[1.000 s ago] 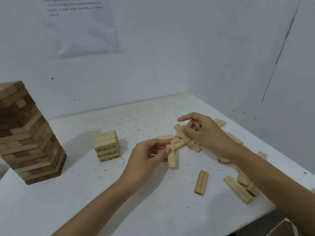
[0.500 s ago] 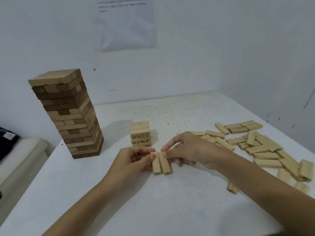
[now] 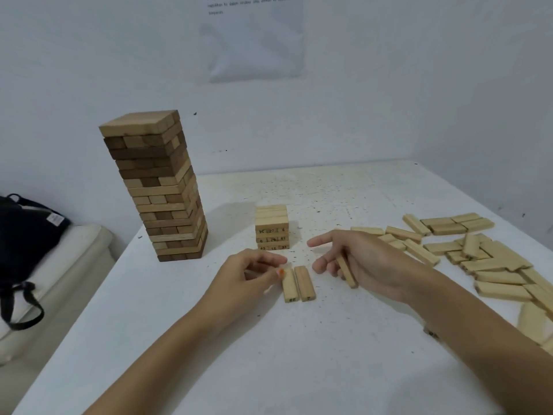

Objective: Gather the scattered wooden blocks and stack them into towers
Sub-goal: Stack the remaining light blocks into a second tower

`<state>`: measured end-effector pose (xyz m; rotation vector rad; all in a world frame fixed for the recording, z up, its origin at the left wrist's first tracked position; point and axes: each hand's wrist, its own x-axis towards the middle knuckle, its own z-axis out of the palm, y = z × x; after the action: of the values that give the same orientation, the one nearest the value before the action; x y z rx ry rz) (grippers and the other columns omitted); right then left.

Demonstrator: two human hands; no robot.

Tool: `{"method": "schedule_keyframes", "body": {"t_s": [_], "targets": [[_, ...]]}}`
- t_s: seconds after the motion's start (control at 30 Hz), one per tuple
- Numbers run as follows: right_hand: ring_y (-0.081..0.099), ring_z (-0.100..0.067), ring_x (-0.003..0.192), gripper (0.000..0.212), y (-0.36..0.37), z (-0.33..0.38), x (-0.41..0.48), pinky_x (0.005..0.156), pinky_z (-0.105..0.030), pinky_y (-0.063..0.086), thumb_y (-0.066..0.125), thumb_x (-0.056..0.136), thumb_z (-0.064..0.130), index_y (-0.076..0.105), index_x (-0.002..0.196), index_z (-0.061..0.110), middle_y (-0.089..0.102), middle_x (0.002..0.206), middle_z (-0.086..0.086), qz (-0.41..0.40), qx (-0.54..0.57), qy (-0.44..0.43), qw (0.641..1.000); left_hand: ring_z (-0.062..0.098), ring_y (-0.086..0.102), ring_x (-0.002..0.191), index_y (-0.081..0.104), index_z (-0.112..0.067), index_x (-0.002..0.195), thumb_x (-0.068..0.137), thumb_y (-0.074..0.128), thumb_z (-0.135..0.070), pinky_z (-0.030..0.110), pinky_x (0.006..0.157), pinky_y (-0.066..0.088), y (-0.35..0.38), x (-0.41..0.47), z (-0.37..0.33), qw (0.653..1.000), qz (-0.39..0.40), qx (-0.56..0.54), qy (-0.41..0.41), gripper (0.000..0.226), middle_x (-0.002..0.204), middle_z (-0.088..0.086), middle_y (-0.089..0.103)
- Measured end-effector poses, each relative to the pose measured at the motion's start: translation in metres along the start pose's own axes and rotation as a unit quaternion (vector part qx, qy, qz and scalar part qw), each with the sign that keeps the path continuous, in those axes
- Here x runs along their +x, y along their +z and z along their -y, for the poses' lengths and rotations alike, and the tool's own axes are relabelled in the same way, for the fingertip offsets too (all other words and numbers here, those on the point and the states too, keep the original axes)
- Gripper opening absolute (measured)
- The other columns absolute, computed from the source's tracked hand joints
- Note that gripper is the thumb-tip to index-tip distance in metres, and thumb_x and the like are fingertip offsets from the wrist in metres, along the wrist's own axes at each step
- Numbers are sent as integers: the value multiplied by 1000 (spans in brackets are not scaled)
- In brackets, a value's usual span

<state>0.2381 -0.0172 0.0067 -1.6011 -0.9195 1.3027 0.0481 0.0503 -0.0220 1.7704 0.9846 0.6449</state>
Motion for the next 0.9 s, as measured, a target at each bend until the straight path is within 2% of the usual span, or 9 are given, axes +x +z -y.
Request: {"method": "schedule_keyframes", "body": {"t_s": [0.07,0.13,0.23,0.33,0.43,0.53,0.67,0.77,0.9], "targets": [[55,-13,69,39,-8,0,-2,67,-26,42,37,88,-8,63,113,6,66,88,-15,30,37,-5,999,6,57,80,71,-28,100,89,65,-17,10,68,46,-4,-1,-2,1000,27,-10,-10,16,92,-4,64],[61,-18,80,38,-11,-1,-5,75,-26,51,40,91,-14,61,116,5,67,97,-19,50,24,-18,998,2,58,86,70,-32,103,87,68,-23,7,71,43,-7,0,-2,998,54,16,-1,19,96,-10,64],[71,-25,90,27,-10,-4,-8,84,-27,58,55,91,-10,61,113,5,69,100,-21,49,28,-37,998,-4,56,97,67,-37,107,84,71,-23,7,77,42,-10,1,-2,996,83,43,10,27,105,-11,62],[73,-27,84,26,-7,-9,-6,87,-38,57,69,84,-3,63,106,9,60,86,-16,1,-72,-85,994,-2,54,104,66,-39,108,82,74,-19,13,84,43,-10,1,1,994,101,42,24,34,109,-14,61],[70,-14,66,25,-4,-10,-8,65,-26,57,77,77,0,67,98,10,58,77,-11,-25,-134,-125,983,1,56,93,65,-45,108,76,79,-28,15,83,45,-10,-1,2,993,105,53,28,39,112,-13,58],[61,-3,57,22,-2,-13,-8,58,-14,49,83,72,4,70,88,11,64,70,-8,-50,-157,-138,977,-9,50,88,63,-40,112,73,82,-25,6,76,39,-6,-4,1,991,100,74,57,46,109,-15,54],[59,-7,49,27,-1,-15,-4,50,-20,48,84,72,19,67,93,15,65,64,-1,-90,-183,-126,971,0,50,107,61,-38,114,68,84,-30,5,76,37,-3,-4,5,990,91,77,78,52,116,-12,55],[58,-12,42,19,-2,-15,-3,45,-18,47,78,81,20,67,95,13,60,64,-1,-102,-175,-128,971,-3,49,107,61,-37,116,71,84,-28,7,77,37,-3,-2,7,987,85,96,92,51,117,-14,55],[48,-8,37,15,-4,-15,-2,42,-21,43,78,81,23,71,83,11,58,49,1,-124,-202,-130,963,-5,50,108,61,-34,117,71,83,-27,8,76,38,-3,-2,5,985,84,106,106,51,118,-16,57]]}}
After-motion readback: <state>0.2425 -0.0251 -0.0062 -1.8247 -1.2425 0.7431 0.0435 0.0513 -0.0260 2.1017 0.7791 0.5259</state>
